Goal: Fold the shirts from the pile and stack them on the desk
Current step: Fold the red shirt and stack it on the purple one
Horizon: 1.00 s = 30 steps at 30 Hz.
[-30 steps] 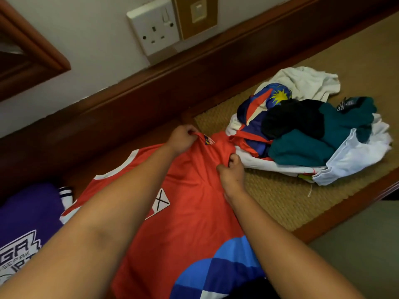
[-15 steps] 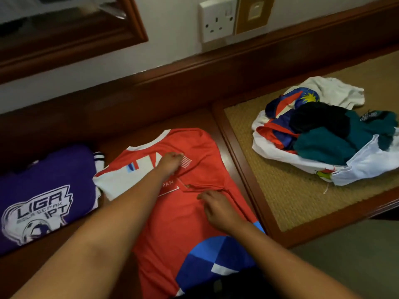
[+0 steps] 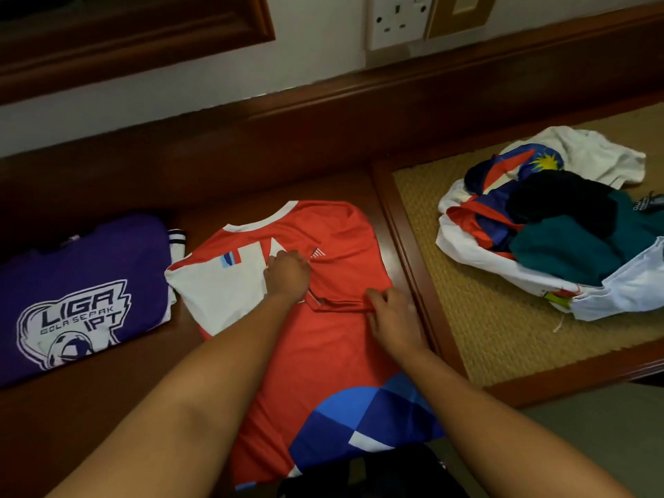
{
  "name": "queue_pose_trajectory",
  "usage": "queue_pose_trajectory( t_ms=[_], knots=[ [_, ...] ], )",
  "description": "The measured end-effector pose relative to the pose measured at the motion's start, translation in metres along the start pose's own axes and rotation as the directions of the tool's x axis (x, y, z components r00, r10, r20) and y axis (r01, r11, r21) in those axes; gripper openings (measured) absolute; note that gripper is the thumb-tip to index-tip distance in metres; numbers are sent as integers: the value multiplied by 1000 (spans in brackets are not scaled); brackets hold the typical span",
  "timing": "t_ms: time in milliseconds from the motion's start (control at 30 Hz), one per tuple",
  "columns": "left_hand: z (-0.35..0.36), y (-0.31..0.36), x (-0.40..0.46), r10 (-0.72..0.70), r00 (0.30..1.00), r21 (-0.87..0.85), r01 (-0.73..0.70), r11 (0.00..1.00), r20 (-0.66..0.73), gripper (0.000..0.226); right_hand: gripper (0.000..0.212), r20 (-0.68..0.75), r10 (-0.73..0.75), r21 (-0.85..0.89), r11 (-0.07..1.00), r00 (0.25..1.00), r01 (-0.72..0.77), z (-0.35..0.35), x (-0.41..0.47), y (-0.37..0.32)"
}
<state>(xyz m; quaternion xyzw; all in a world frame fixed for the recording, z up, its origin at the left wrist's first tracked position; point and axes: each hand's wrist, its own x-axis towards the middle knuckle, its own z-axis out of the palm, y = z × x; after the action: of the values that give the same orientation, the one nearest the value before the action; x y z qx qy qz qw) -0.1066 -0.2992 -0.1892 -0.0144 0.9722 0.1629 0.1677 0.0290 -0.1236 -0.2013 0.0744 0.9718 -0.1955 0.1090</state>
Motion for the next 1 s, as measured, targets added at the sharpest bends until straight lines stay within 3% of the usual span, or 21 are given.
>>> queue_pose_trajectory(
  t_ms=[133, 233, 300, 333, 400, 533, 633, 700, 833, 900, 1000],
  knots=[
    [-16, 3, 6, -43, 999, -450, 48, 892, 22, 20, 36, 23, -115, -126, 985, 993, 117, 3, 11, -10],
    [-23, -2, 7, -146, 989, -518, 135, 845, 19, 24, 45, 164, -361, -72, 924, 918, 376, 6, 11, -5],
    [-21, -10, 6, -214, 977, -534, 179, 827, -4, 28, 34, 158, -419, 21, 907, 894, 421, 3, 15, 0],
    [-19, -13, 4, -242, 970, -546, 200, 813, -6, 29, 25, 114, -404, 90, 914, 908, 395, 2, 21, 2],
    [-15, -15, -5, -297, 955, -549, 246, 799, -4, 32, 30, 29, -330, 184, 929, 943, 320, -8, 43, 1],
    [-2, -17, -20, -344, 933, -353, 288, 890, -107, 39, 39, -8, -267, 148, 953, 964, 265, -35, 105, -17],
    [5, -15, -19, -315, 948, -194, 302, 933, -40, 47, 52, 158, -267, 81, 963, 951, 257, -51, 152, -34],
    [5, -11, -16, -300, 954, -177, 294, 939, -11, 51, 64, 315, -278, -5, 956, 907, 294, -58, 176, -44],
    [4, -13, -3, -290, 956, -127, 284, 950, -33, 41, 59, 427, -271, -186, 907, 863, 377, -68, 201, -52],
    [-1, -15, 2, -297, 954, -173, 285, 943, -42, 35, 43, 455, -236, -235, 898, 859, 371, -70, 210, -51],
    [-16, -14, 11, -353, 935, -478, 296, 827, -32, 23, 35, 446, -195, -233, 917, 873, 324, -74, 220, -46]
  ],
)
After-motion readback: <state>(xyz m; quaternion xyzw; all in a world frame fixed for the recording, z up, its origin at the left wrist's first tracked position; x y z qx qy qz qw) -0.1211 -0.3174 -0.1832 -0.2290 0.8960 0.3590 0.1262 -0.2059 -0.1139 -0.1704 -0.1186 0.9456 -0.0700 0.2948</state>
